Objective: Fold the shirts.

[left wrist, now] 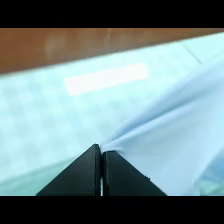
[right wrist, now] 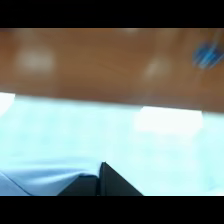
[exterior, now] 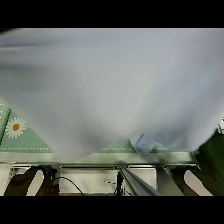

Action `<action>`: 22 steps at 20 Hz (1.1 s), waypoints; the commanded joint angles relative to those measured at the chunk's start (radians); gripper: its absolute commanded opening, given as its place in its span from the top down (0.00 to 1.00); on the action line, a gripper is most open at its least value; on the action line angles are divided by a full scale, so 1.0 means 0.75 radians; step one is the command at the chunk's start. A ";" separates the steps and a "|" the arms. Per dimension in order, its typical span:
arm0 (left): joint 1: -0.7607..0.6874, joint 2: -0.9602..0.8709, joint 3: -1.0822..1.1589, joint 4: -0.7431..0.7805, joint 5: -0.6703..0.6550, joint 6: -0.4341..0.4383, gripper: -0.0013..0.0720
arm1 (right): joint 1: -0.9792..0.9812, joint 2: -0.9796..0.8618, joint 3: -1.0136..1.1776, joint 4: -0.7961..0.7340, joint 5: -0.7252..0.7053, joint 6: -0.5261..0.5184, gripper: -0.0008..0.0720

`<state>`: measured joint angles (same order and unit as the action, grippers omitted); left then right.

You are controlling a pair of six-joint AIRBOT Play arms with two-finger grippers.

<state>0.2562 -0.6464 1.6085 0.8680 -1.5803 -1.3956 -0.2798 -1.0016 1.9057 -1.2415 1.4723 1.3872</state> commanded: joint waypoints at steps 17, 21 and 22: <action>-0.004 -0.735 -0.878 0.010 0.608 0.414 0.95 | 0.502 -1.099 0.003 -0.278 -0.405 0.131 0.95; -0.018 -0.887 -0.874 0.005 0.604 0.414 0.74 | 0.502 -1.114 0.002 -0.199 -0.387 0.109 0.47; -0.018 -0.905 -0.867 0.006 0.601 0.414 0.60 | 0.502 -1.092 0.003 -0.195 -0.375 0.088 0.46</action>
<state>0.2470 -1.2591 0.9539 0.8783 -1.1419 -1.0924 0.0937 -1.8214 1.9068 -1.4311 1.1755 1.4620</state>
